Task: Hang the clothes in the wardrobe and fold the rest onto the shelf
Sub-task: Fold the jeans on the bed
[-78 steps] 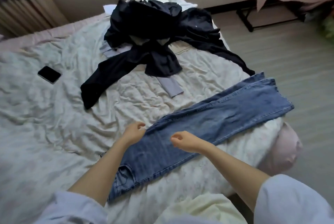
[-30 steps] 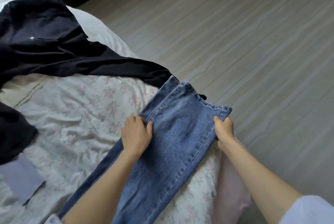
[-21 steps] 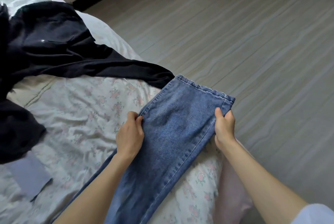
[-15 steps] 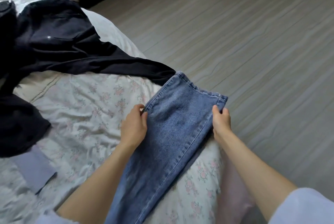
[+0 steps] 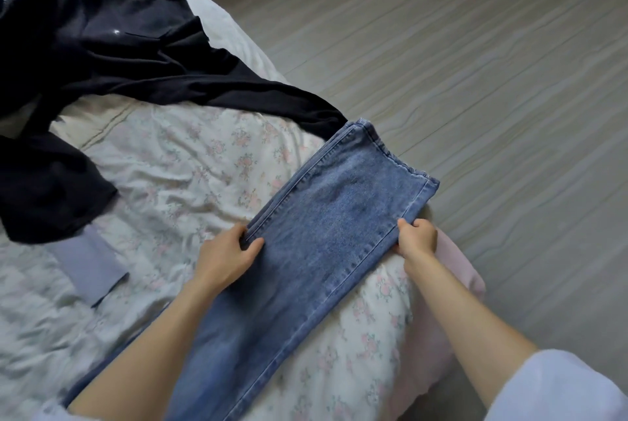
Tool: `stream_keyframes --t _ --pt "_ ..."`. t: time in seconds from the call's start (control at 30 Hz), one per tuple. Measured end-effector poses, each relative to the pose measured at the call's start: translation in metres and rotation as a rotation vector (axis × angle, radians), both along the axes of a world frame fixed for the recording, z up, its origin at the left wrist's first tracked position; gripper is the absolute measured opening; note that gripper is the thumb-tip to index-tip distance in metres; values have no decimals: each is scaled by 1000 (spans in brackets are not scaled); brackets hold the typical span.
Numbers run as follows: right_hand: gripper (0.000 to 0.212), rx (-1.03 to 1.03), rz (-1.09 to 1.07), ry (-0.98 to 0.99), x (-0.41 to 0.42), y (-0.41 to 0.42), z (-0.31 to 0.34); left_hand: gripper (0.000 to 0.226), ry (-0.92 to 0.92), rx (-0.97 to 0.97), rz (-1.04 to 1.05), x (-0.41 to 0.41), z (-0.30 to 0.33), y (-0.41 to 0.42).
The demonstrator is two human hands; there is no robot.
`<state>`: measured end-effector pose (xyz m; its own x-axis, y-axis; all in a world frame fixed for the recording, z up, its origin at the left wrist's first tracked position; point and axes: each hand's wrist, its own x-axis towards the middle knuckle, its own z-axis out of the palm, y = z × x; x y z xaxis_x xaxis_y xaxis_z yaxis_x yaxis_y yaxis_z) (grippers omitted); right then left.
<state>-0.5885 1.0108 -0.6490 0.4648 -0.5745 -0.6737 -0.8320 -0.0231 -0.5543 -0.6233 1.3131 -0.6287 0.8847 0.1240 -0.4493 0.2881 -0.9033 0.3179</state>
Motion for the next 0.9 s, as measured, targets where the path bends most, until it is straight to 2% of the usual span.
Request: stream_keyframes --t 0.1,0.17,0.27,0.37,0.43,0.53,0.6,0.7,0.8,0.9 --pt "11 -80 49 -15 -4 5 11 30 -43 84 15 -17 4 15" --pt "33 -235 170 -37 -8 18 21 24 -90 64 63 -28 7 19" --pt "67 -477 491 -18 -31 55 40 21 -75 95 49 -45 10 32" --pt "65 -640 945 53 -63 95 46 19 -124 114 102 -51 13 46" --pt "59 -604 1192 27 -88 124 46 13 -178 97 168 -52 17 52" --pt "54 -400 1413 -47 -137 170 46 35 -138 71 134 -72 26 61" --pt "54 -351 1488 -49 -170 198 45 39 -146 46 92 -105 29 70" --pt "56 -389 1590 -30 -215 240 46 43 -106 86 115 -177 27 102" --pt "53 -426 1675 19 -254 274 50 53 78 167 209 -253 21 144" --pt "53 -425 1775 81 -288 305 52 60 161 196 289 -316 18 187"
